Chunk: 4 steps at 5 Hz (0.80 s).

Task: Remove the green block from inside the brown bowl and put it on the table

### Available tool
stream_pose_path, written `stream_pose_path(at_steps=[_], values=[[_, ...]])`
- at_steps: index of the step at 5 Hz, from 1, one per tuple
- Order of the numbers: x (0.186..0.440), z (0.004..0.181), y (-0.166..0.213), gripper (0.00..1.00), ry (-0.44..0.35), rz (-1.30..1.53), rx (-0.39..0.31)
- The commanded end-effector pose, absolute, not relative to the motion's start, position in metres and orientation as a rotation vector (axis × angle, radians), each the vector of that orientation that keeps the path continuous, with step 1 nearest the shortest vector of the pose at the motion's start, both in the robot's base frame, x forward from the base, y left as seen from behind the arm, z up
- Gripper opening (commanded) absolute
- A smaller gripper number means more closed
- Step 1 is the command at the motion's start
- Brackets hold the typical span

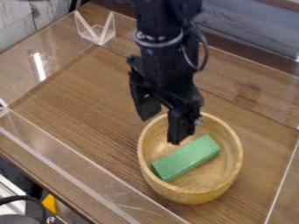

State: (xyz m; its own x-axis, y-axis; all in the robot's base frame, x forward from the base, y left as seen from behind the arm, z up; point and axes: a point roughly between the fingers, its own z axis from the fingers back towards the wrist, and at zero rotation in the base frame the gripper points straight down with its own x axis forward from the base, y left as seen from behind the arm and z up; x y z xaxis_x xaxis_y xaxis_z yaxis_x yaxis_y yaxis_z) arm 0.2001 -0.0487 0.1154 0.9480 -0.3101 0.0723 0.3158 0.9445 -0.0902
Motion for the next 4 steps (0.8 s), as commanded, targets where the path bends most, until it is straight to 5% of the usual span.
stream_pose_path(at_steps=[1, 4], values=[[0.203, 0.109, -0.054, 1.0, -0.091, -0.316, -0.105], [0.205, 0.083, -0.061, 1.0, -0.109, -0.315, -0.1]])
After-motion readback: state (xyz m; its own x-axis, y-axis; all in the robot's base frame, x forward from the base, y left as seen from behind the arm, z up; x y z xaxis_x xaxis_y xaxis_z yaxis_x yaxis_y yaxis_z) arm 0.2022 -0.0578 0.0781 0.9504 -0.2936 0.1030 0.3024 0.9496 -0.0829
